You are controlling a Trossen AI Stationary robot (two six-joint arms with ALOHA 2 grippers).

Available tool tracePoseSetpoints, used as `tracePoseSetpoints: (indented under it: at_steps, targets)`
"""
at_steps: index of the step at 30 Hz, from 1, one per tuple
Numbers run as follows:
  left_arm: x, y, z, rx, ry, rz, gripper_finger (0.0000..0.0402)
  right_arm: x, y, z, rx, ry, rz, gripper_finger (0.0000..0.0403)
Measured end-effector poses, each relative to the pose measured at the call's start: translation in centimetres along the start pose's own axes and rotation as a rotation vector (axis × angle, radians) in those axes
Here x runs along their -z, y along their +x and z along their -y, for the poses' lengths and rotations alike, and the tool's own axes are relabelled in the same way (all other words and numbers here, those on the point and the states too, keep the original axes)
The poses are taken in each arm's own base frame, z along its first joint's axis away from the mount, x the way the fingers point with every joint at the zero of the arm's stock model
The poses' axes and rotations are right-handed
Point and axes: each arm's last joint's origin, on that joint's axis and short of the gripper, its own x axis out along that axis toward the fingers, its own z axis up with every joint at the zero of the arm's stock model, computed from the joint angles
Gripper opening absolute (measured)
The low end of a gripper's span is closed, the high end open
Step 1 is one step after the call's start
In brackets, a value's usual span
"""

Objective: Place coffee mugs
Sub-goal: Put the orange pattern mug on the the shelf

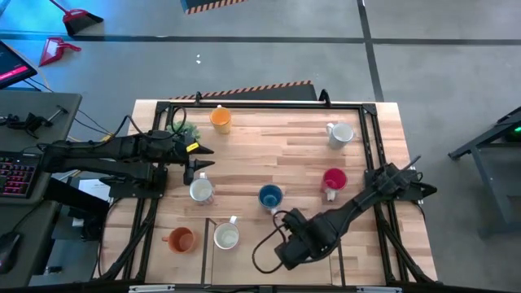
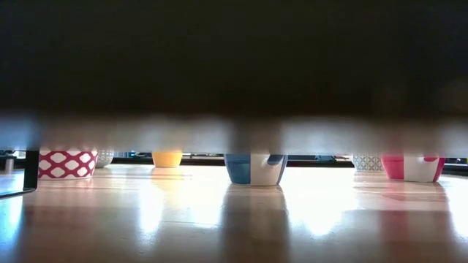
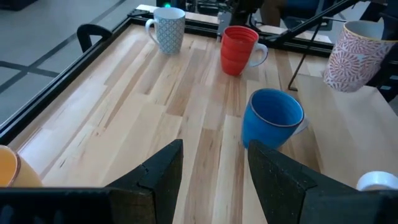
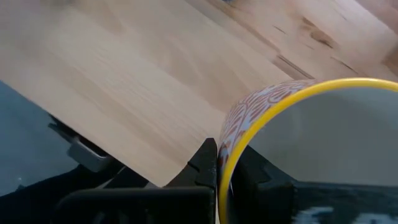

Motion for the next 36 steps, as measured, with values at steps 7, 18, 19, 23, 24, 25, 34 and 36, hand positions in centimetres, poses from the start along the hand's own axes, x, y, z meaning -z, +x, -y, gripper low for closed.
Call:
tracePoseSetpoints:
  at_steps: [7, 18, 19, 23, 24, 25, 34, 36]
  targets:
    - [0.0, 0.0, 0.0, 0.000, 0.000, 0.000, 0.0170, 1.0, 0.3, 0.4, 0.062, 0.010, -0.008, 0.0000]
    - [0.0, 0.0, 0.0, 0.000, 0.000, 0.000, 0.0170, 0.9, 2.8, -0.4, 0.129, -0.008, 0.019, 0.0000]
    - [0.0, 0.0, 0.0, 0.000, 0.000, 0.000, 0.0170, 0.9, 3.0, -0.4, 0.132, -0.013, 0.017, 0.0000]
    - [0.0, 0.0, 0.0, 0.000, 0.000, 0.000, 0.0170, 0.9, 3.6, -0.7, 0.137, -0.016, 0.016, 0.0000]
    - [0.0, 0.0, 0.0, 0.000, 0.000, 0.000, 0.0170, 0.9, 3.7, -0.7, 0.140, -0.017, 0.018, 0.0000]
    - [0.0, 0.0, 0.0, 0.000, 0.000, 0.000, 0.0170, 0.9, 3.8, -0.7, 0.141, -0.017, 0.019, 0.0000]
    - [0.0, 0.0, 0.0, 0.000, 0.001, -0.001, 0.0170, -0.1, 4.2, -1.0, 0.114, -0.044, 0.031, 0.0000]
    - [0.0, 0.0, 0.0, 0.000, 0.001, 0.000, 0.0170, -0.3, 4.8, -1.1, 0.100, -0.063, 0.025, 0.0000]
